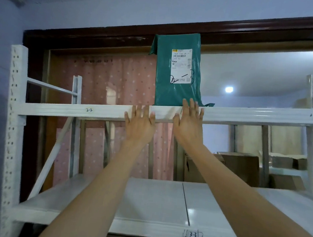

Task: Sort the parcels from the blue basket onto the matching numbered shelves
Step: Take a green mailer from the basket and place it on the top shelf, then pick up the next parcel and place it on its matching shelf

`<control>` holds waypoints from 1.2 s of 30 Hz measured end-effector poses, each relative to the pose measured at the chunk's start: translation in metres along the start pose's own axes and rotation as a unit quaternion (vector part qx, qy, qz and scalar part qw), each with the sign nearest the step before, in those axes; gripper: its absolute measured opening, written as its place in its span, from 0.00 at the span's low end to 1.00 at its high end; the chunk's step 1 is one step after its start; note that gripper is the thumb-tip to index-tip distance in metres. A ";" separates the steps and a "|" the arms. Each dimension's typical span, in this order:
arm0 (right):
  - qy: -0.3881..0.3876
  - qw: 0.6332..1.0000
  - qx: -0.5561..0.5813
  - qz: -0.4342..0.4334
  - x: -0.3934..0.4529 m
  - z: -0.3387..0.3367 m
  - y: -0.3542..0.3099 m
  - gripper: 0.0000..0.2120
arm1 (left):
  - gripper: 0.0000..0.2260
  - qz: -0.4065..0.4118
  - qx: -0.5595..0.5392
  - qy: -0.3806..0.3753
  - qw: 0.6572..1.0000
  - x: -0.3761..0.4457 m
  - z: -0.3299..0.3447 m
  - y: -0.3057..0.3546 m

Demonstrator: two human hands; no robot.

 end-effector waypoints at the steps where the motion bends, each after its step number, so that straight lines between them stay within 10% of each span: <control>1: -0.020 1.000 -0.001 -0.015 -0.014 0.006 -0.010 0.33 | 0.25 0.002 0.006 -0.005 1.000 -0.014 0.001 -0.002; 15: -0.371 0.927 0.048 -0.034 -0.266 0.169 -0.113 0.29 | 0.25 -0.185 0.130 -0.212 0.951 -0.264 -0.026 -0.184; 36: -0.699 0.699 0.016 -0.151 -0.740 0.338 -0.325 0.28 | 0.26 -0.495 0.128 -0.498 0.700 -0.772 -0.037 -0.495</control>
Point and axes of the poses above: each hand's wrist, its own x-axis towards the middle knuckle, its own z-axis out of the palm, y = z × x, the point moved 8 cm from there along x, towards the middle knuckle, and after that the axes turned 3 degrees about z, right-handed, at the moved point
